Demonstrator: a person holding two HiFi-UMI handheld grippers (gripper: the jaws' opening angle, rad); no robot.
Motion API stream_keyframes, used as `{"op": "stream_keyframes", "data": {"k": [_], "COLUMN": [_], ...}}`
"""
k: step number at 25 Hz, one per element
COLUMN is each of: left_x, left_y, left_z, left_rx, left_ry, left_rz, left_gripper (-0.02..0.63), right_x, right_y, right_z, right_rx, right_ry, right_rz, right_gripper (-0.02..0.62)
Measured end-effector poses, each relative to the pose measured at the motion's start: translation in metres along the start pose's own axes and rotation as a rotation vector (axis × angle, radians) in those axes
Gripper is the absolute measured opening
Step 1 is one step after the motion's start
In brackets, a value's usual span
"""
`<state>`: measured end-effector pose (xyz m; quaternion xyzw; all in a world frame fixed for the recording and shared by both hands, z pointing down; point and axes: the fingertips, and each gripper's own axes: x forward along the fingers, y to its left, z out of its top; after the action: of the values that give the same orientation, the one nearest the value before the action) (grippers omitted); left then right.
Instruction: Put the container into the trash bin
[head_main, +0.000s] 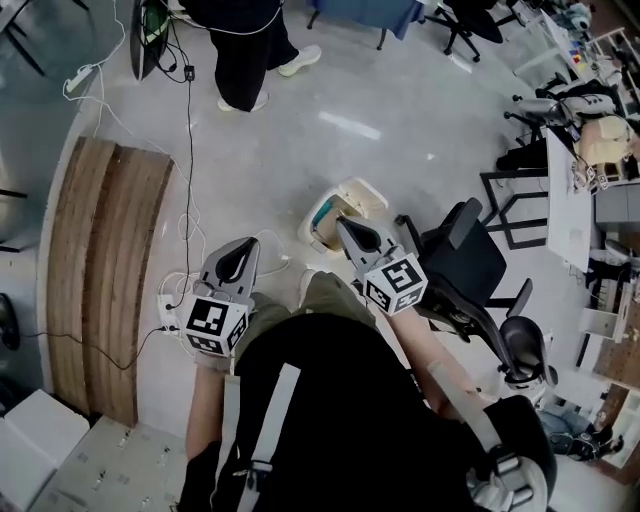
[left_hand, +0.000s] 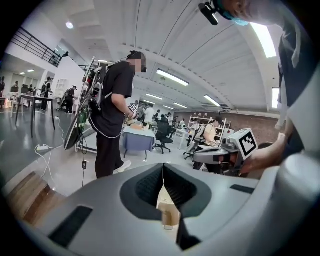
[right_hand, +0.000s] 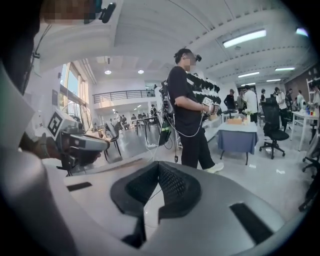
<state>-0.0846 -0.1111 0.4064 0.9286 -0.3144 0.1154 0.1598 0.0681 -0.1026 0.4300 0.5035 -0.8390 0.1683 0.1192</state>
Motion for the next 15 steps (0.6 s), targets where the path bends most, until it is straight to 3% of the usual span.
{"op": "stream_keyframes", "data": {"k": [7,15], "left_x": [-0.008,-0.012], "left_y": [-0.023,-0.051], "left_z": [0.035,0.060], "left_rx": [0.061,0.125], "left_ry": [-0.095,-0.133], "left_rz": [-0.039,-0.081], "left_gripper": [0.009,0.009], "right_x": [-0.043,-0.079], "right_y": [0.018,0.033], "right_z": [0.048,0.078], "right_rx": [-0.048,-0.103], "right_ry": [-0.109,-0.182], "right_rz": [0.001,-0.016], "right_gripper": [0.015,0.015]}}
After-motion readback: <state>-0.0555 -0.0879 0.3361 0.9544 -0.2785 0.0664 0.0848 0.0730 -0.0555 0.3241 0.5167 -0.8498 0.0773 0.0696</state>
